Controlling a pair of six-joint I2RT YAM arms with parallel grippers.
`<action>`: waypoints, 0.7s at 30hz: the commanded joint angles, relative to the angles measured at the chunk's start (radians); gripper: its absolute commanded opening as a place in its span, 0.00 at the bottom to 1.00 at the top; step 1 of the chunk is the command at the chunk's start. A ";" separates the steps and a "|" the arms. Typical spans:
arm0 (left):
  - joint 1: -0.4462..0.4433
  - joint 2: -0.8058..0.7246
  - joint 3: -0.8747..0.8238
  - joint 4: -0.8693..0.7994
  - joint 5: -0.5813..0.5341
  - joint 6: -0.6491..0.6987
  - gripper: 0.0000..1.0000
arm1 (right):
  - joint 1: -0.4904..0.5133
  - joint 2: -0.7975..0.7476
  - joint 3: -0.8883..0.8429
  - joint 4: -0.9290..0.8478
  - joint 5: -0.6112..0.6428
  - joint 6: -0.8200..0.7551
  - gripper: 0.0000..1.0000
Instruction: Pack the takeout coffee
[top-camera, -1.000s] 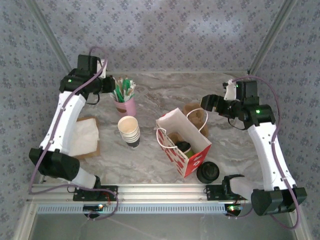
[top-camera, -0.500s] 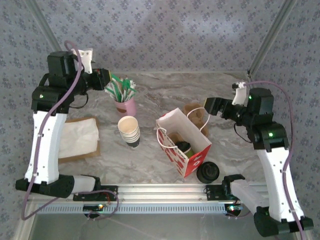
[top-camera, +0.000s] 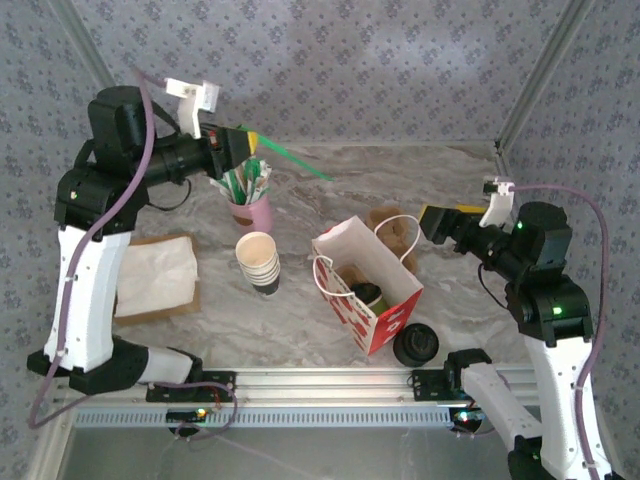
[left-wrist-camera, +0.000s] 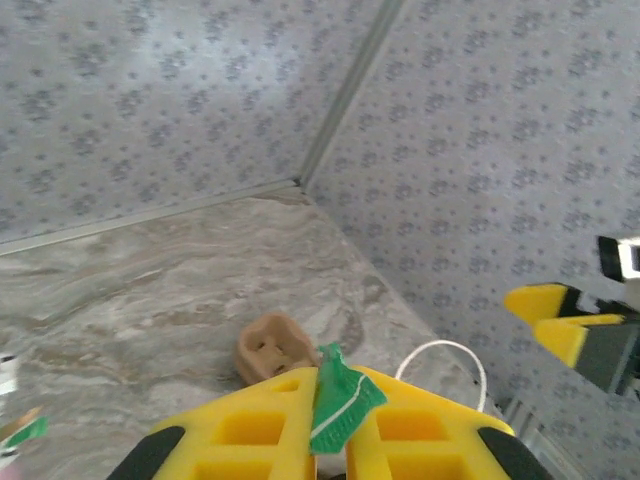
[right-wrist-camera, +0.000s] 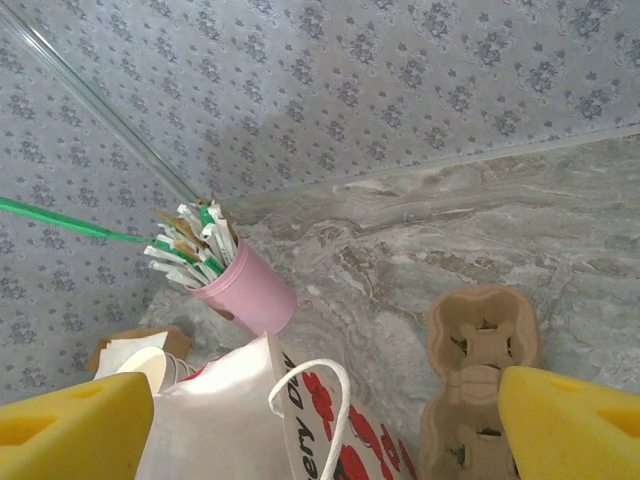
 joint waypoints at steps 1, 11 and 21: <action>-0.070 0.046 0.064 -0.012 -0.011 0.007 0.12 | 0.007 -0.007 -0.008 0.005 0.020 0.012 0.92; -0.285 0.202 0.230 -0.132 -0.139 0.093 0.10 | 0.005 -0.002 -0.021 -0.061 0.056 0.012 0.92; -0.344 0.225 0.251 -0.195 -0.195 0.145 0.10 | 0.004 0.004 -0.028 -0.061 0.045 0.017 0.93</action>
